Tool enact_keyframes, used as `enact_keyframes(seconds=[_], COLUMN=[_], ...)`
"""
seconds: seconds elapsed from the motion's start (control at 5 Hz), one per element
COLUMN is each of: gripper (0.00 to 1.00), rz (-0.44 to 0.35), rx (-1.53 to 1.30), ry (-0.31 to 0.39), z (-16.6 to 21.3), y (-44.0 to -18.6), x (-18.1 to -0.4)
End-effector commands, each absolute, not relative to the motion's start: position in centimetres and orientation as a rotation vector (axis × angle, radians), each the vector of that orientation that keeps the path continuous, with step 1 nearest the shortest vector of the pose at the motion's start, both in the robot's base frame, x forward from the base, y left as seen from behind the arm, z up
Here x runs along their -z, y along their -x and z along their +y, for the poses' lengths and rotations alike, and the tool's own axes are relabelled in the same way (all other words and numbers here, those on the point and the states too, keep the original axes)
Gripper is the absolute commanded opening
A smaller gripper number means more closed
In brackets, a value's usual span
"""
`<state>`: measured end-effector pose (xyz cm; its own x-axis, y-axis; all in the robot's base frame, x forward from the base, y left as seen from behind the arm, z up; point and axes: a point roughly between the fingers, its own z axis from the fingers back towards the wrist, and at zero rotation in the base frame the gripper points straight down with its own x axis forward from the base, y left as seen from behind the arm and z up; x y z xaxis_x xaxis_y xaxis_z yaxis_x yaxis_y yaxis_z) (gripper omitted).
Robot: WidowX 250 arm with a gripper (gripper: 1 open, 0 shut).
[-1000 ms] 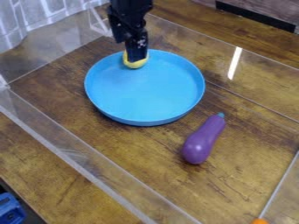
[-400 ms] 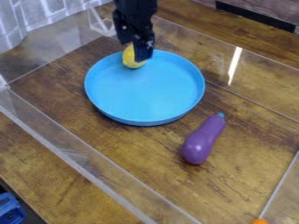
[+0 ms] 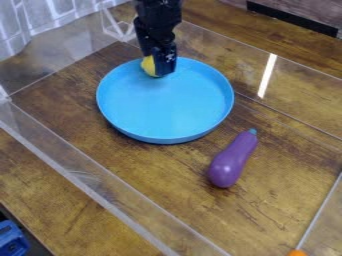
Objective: Put the lemon on the blue tray
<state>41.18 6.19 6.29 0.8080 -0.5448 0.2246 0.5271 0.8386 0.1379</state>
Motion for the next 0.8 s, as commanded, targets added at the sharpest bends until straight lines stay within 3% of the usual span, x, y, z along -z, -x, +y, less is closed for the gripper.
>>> enact_keyframes(seconds=[0.0, 0.6], gripper=[1.0, 1.0], rz=[-0.281, -0.269], rx=[0.594, 0.708], ry=[-0.076, -0.066], z=[7.0, 6.4], y=[-41.0, -41.3], x=[-6.8, -5.6])
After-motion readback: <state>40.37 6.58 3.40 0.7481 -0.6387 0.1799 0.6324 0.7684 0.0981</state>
